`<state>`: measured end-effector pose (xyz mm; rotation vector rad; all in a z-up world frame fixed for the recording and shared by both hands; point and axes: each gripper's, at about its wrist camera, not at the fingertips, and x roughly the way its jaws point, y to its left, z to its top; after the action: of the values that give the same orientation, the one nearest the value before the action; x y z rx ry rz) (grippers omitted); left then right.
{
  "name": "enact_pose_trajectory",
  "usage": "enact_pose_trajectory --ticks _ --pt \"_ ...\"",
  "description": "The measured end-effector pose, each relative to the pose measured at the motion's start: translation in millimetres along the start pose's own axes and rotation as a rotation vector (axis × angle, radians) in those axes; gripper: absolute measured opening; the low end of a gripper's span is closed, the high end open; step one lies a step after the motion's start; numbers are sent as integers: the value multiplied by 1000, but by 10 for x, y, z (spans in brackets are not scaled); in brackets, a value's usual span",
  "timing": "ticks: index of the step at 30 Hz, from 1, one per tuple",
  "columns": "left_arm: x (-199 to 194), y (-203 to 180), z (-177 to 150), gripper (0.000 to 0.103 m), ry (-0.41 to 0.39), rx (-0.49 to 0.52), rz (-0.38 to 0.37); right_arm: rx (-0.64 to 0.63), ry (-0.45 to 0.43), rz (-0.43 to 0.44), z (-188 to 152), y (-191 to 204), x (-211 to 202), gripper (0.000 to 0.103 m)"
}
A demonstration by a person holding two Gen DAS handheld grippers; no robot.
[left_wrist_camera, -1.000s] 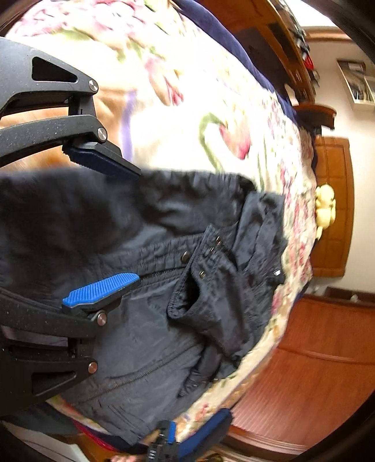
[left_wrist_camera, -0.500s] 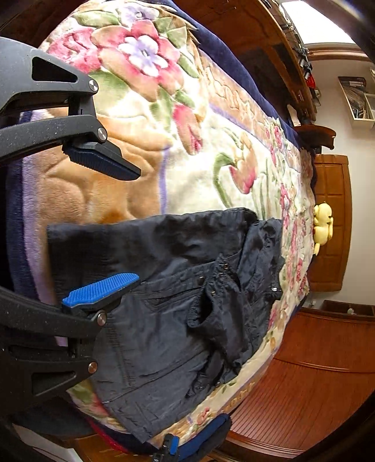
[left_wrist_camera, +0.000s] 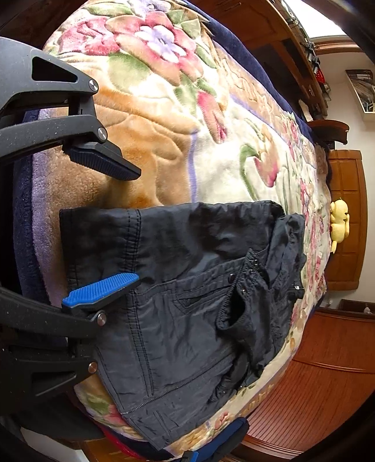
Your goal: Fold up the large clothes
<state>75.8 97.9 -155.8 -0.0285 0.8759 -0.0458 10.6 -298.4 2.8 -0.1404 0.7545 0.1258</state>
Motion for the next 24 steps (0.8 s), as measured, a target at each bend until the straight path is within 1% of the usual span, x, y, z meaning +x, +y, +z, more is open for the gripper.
enact_pose_trajectory --ticks 9,13,16,19,21,22,23,24 --pt "11 -9 -38 68 4 10 5 29 22 -1 -46 -86 135 55" --pt "9 -8 -45 68 5 8 4 37 52 -15 -95 -147 263 55" --pt "10 -16 -60 68 3 10 -2 57 91 -18 -158 -215 393 55" --pt "-16 -21 -100 68 -2 11 -19 71 121 -12 -210 -250 498 56" --pt "-38 -24 -124 67 -5 9 -33 78 122 -5 -231 -254 511 57" --pt "-49 -22 -134 65 -10 10 -38 79 122 -2 -235 -253 514 57" --pt "-58 -21 -140 59 -11 10 -40 78 122 2 -236 -245 512 57" --pt "-61 -18 -144 56 -10 8 -37 77 123 6 -236 -246 508 57"
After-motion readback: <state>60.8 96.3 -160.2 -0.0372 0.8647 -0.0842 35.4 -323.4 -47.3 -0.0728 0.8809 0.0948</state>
